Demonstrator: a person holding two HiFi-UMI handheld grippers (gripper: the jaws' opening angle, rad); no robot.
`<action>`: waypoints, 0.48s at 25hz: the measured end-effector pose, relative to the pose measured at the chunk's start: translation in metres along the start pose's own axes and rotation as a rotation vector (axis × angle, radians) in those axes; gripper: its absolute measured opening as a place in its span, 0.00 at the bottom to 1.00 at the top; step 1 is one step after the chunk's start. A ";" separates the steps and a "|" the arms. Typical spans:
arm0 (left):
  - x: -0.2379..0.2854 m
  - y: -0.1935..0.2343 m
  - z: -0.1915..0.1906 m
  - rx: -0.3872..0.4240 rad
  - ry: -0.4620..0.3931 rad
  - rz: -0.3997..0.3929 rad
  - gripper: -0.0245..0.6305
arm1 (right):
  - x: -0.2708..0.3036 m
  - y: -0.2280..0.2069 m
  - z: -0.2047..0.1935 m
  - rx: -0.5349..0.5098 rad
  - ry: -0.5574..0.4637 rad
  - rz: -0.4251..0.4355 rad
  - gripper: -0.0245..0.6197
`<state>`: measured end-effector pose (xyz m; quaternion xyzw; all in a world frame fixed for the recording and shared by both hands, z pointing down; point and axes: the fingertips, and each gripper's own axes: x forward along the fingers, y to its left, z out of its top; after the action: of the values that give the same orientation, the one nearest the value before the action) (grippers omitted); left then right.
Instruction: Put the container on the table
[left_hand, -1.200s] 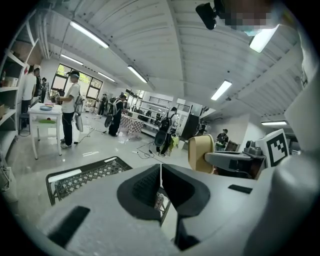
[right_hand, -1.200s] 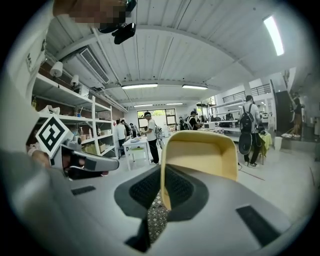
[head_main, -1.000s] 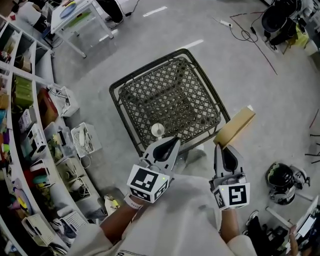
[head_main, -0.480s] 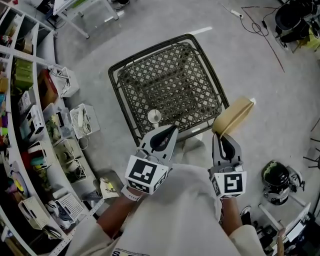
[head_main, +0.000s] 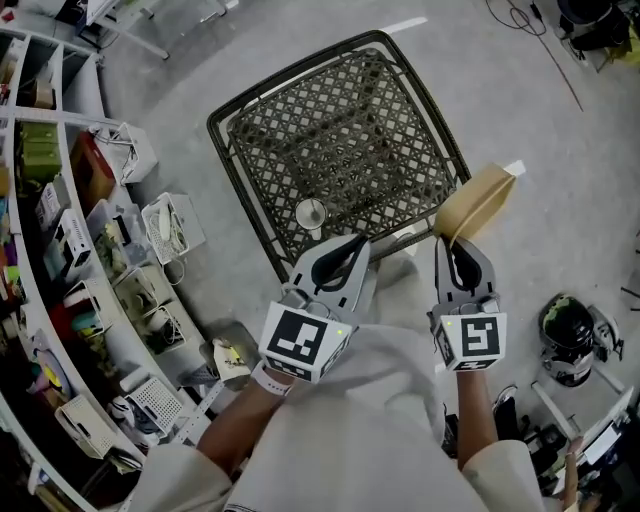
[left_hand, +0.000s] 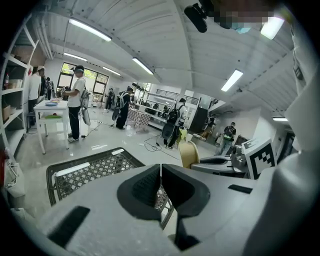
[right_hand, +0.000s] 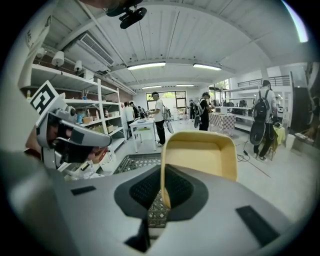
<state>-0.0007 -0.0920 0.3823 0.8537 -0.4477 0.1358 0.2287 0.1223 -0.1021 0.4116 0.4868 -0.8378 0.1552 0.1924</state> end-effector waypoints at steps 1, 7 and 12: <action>0.003 0.001 -0.002 0.003 0.004 -0.003 0.08 | 0.003 -0.002 -0.005 0.000 0.004 -0.007 0.08; 0.019 0.005 -0.008 0.008 0.044 -0.022 0.08 | 0.024 -0.014 -0.035 -0.020 0.067 -0.019 0.08; 0.033 0.012 -0.024 -0.002 0.080 -0.023 0.08 | 0.048 -0.022 -0.062 -0.040 0.120 -0.014 0.08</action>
<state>0.0074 -0.1094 0.4206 0.8526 -0.4283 0.1667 0.2489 0.1302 -0.1208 0.4908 0.4784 -0.8243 0.1662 0.2532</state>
